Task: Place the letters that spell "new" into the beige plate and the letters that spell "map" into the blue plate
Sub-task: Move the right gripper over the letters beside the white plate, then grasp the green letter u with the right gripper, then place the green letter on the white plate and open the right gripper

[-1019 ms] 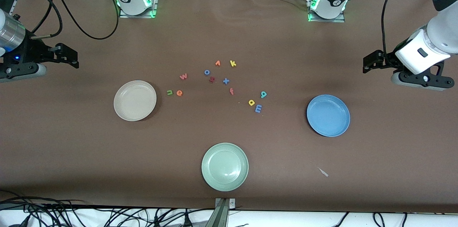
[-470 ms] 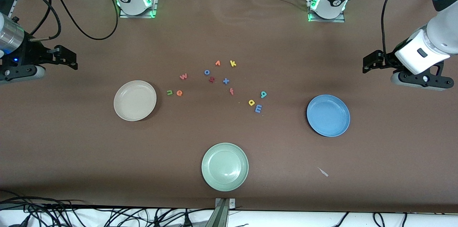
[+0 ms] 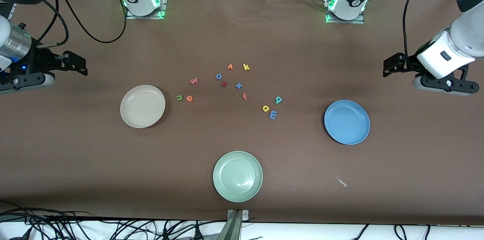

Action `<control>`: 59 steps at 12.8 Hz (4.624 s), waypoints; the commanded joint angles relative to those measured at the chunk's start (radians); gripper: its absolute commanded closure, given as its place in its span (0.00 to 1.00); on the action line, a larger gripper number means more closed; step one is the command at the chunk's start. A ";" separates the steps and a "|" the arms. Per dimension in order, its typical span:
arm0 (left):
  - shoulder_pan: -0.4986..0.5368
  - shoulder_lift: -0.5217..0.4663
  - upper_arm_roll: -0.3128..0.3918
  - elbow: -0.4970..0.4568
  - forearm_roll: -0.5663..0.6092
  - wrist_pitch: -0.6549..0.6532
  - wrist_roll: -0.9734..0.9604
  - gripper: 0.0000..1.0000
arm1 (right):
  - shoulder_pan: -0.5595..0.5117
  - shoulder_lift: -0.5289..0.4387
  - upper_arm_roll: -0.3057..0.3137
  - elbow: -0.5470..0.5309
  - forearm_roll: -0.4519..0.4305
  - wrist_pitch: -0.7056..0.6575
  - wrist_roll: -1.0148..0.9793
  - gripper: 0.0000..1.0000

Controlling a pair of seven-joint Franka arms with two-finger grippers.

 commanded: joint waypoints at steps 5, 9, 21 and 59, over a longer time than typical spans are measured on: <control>-0.004 0.009 0.000 0.023 -0.004 -0.025 0.002 0.00 | -0.001 0.002 0.003 -0.004 0.022 -0.001 0.003 0.00; -0.005 0.011 -0.001 0.023 -0.004 -0.025 0.002 0.00 | 0.056 0.047 0.010 -0.030 0.029 0.067 0.015 0.00; 0.015 0.000 0.013 0.057 -0.008 -0.089 -0.001 0.00 | 0.206 0.120 0.137 -0.565 0.039 0.776 0.220 0.00; -0.002 0.005 -0.006 0.063 -0.005 -0.129 -0.010 0.00 | 0.138 0.182 0.148 -0.623 -0.049 0.866 0.077 0.80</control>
